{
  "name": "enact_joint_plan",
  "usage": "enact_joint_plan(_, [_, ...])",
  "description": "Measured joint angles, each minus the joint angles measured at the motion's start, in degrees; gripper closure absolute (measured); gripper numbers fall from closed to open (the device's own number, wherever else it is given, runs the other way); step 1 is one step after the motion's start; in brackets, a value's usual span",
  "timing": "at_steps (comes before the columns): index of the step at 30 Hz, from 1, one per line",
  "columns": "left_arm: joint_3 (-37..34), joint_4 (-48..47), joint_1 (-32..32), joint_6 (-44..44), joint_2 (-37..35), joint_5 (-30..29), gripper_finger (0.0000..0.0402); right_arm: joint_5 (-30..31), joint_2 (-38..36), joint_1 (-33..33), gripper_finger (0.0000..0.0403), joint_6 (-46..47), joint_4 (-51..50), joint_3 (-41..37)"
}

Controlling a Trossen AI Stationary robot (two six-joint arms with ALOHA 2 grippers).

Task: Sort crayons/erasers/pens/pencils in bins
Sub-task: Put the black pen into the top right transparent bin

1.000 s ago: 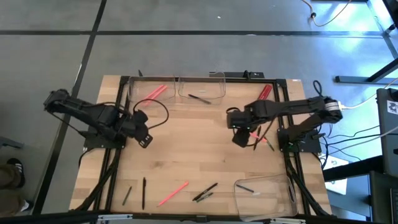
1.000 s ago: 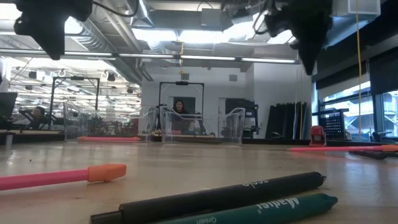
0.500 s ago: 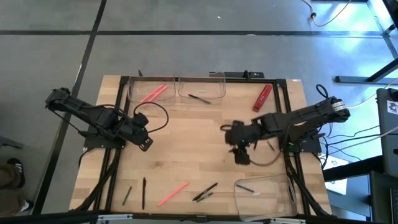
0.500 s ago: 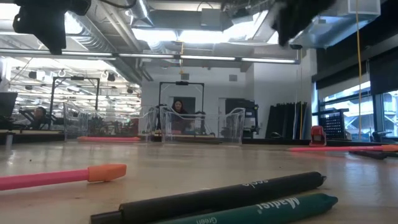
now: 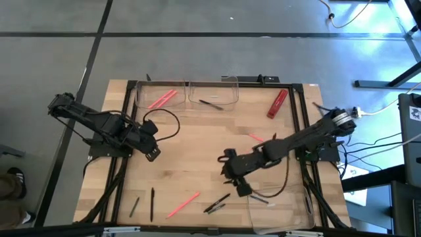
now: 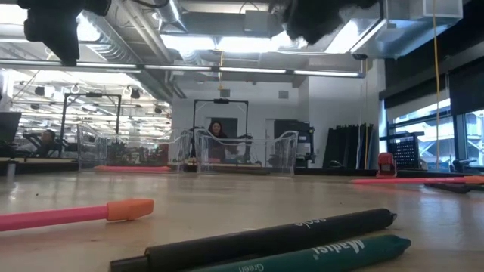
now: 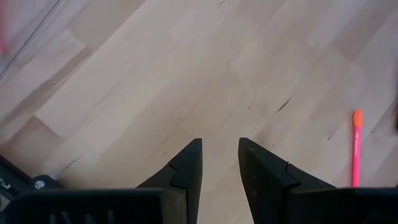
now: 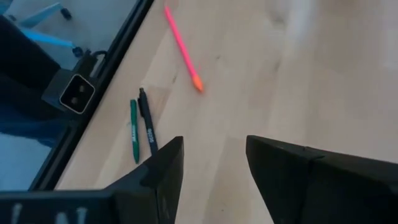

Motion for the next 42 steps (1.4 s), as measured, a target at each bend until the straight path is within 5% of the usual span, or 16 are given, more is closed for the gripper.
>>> enact_joint_plan(16, [0.0,0.02,-0.02,6.84,0.0,-0.09,0.0305,-8.72,9.18,1.03,0.0226,1.83,7.68,0.2])
enact_joint_plan(24, [0.0,0.09,-0.02,10.67,0.02,-0.07,0.0305,-6.12,10.34,0.48,0.0226,11.0,-12.51,12.24])
enact_joint_plan(31, [-0.02,0.04,-0.02,11.4,0.02,-0.11,0.0305,-6.95,19.8,0.53,0.0226,9.03,-32.64,29.85])
enact_joint_plan(42, [0.0,0.2,-1.46,15.4,0.0,-0.15,0.0305,-10.28,30.47,1.23,0.0226,0.14,-34.01,36.33])
